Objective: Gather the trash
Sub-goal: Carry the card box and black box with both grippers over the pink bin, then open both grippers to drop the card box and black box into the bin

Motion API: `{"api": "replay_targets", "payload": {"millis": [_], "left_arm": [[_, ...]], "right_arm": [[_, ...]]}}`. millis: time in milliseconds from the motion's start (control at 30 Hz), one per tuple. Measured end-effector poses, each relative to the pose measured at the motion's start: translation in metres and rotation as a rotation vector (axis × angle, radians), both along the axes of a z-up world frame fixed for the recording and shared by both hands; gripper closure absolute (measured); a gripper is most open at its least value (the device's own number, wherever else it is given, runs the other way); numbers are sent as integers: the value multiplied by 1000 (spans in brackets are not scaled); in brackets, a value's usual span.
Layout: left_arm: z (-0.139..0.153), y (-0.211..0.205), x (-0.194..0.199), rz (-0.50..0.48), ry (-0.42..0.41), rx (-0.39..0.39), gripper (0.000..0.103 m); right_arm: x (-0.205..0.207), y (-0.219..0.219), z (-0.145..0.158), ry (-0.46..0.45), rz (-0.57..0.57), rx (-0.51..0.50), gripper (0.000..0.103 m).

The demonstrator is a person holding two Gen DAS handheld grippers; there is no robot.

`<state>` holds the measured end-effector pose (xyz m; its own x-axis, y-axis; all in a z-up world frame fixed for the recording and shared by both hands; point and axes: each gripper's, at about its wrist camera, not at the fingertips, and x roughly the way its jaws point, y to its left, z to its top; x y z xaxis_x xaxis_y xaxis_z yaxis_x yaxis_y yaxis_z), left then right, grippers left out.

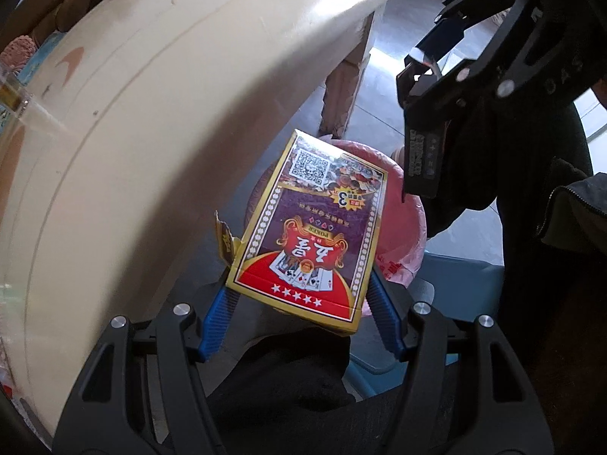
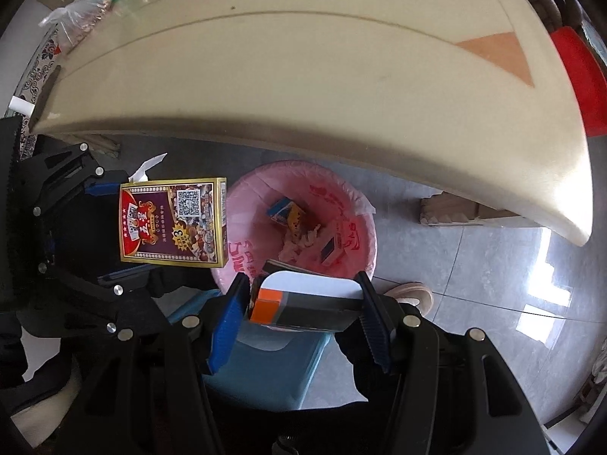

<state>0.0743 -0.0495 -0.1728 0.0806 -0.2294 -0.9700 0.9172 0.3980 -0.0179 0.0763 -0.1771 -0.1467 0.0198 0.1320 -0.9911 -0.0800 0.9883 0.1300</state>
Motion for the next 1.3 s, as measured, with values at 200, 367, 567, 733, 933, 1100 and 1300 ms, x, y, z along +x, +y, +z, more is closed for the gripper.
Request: {"api": "replay_targets", "payload": {"millis": [200, 367, 567, 733, 933, 1100, 1300], "left_arm": [[-22, -5, 4, 0, 42, 18, 39], [-36, -7, 10, 0, 79, 31, 39], [-63, -10, 12, 0, 124, 65, 39], [-79, -14, 24, 3, 179, 83, 39], [-104, -19, 27, 2, 225, 118, 39], [-121, -21, 31, 5, 249, 160, 39], [-144, -29, 25, 3, 264, 203, 39]], "right_arm": [[1, -1, -28, 17, 10, -20, 47], [0, 1, -46, 16, 33, -60, 47], [-2, 6, -69, 21, 53, -88, 47], [-3, 8, -90, 45, 54, -70, 47], [-3, 6, -115, 62, 31, -54, 47], [-3, 5, -136, 78, 22, -36, 47], [-7, 6, -152, 99, 25, -24, 47]]}}
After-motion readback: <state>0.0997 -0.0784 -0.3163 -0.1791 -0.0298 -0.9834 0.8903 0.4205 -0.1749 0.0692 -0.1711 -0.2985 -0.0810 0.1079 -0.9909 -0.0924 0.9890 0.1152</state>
